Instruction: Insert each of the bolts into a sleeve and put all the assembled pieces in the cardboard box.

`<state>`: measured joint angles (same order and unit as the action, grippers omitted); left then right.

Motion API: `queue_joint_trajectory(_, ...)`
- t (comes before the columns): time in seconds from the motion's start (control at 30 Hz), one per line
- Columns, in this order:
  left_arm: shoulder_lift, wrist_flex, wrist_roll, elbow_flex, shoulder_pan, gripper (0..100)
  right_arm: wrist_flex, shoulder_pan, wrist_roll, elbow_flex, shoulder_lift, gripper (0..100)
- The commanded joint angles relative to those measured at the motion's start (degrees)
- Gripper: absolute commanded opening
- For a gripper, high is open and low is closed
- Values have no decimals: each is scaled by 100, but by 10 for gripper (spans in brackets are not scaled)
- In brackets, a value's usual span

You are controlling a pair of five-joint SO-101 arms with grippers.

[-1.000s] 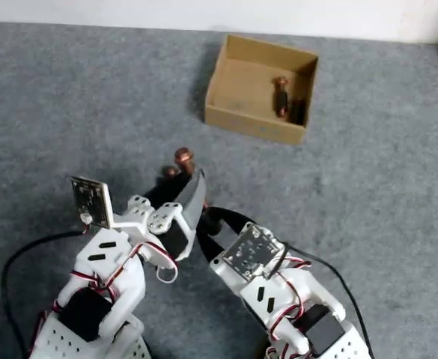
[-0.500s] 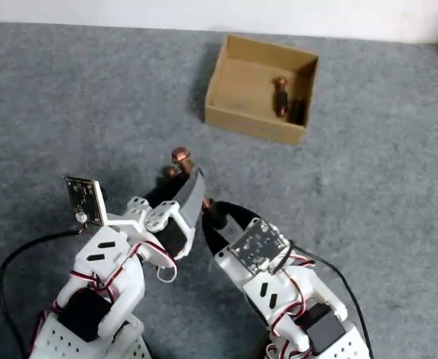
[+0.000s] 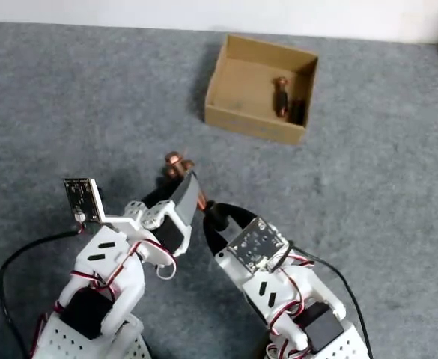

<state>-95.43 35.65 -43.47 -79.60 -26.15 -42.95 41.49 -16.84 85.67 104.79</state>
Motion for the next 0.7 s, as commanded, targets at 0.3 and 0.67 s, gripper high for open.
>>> queue_joint_trajectory(0.3,40,-158,-35,101,-224,4,233,75,369,-101,66,4)
queue_joint_trajectory(0.67,40,-167,-132,119,-215,4,224,75,888,-101,66,4)
